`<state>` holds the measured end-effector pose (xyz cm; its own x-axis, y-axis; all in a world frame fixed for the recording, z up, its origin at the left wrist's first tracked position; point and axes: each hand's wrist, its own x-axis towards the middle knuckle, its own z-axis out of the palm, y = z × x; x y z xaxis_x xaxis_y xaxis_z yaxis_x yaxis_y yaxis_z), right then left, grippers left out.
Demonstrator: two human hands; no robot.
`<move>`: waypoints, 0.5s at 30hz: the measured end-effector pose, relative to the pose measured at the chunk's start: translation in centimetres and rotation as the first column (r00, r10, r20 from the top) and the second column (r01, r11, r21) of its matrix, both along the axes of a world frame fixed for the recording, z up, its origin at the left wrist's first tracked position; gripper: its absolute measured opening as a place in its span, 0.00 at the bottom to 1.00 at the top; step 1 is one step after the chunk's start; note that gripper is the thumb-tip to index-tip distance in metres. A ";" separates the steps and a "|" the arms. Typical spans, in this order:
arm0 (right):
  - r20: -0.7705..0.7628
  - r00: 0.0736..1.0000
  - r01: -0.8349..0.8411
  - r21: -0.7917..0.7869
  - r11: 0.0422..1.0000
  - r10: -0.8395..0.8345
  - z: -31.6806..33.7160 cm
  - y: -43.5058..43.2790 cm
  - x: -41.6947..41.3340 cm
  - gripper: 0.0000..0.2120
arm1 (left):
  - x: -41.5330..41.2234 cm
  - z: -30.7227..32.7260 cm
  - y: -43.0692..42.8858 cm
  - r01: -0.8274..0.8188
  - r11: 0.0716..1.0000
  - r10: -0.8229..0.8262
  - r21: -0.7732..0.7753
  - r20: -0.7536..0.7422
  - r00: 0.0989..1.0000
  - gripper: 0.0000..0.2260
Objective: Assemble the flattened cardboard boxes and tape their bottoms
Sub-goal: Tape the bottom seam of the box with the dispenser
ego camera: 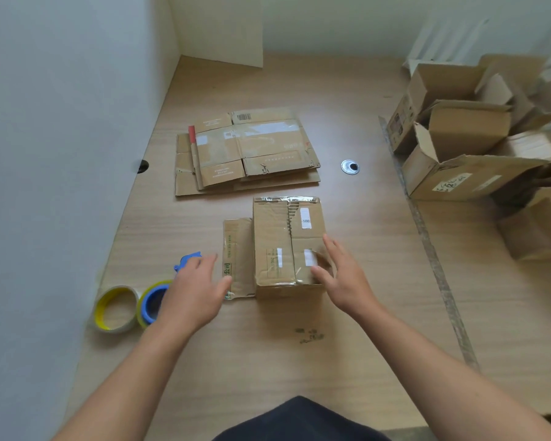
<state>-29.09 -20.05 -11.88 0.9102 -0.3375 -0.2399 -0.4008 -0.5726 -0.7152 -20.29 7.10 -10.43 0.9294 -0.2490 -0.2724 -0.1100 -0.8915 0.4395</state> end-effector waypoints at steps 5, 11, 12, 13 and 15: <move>-0.164 0.962 0.261 0.327 0.908 -0.217 -0.9 0.7 -0.3 0.29 | -1.3 -0.4 -5.5 -0.057 0.946 -0.045 -0.318 -0.305 0.951 0.34; -0.153 0.954 0.293 0.276 0.915 -0.260 -1.0 0.7 0.0 0.15 | -1.7 -1.8 -7.6 -0.152 0.915 0.079 -0.373 -0.204 0.976 0.24; -0.157 0.946 0.319 0.269 0.909 -0.285 -1.1 0.6 -0.1 0.14 | -1.7 -2.1 -7.4 -0.158 0.913 0.086 -0.376 -0.201 0.976 0.25; -0.168 0.935 0.348 0.271 0.897 -0.312 -1.2 0.5 -0.1 0.13 | -1.7 -2.3 -7.1 -0.167 0.908 0.088 -0.384 -0.217 0.972 0.26; -0.196 0.915 0.398 0.300 0.867 -0.353 -1.1 0.4 -0.2 0.09 | -1.7 -2.7 -6.6 -0.191 0.882 0.084 -0.430 -0.256 0.963 0.25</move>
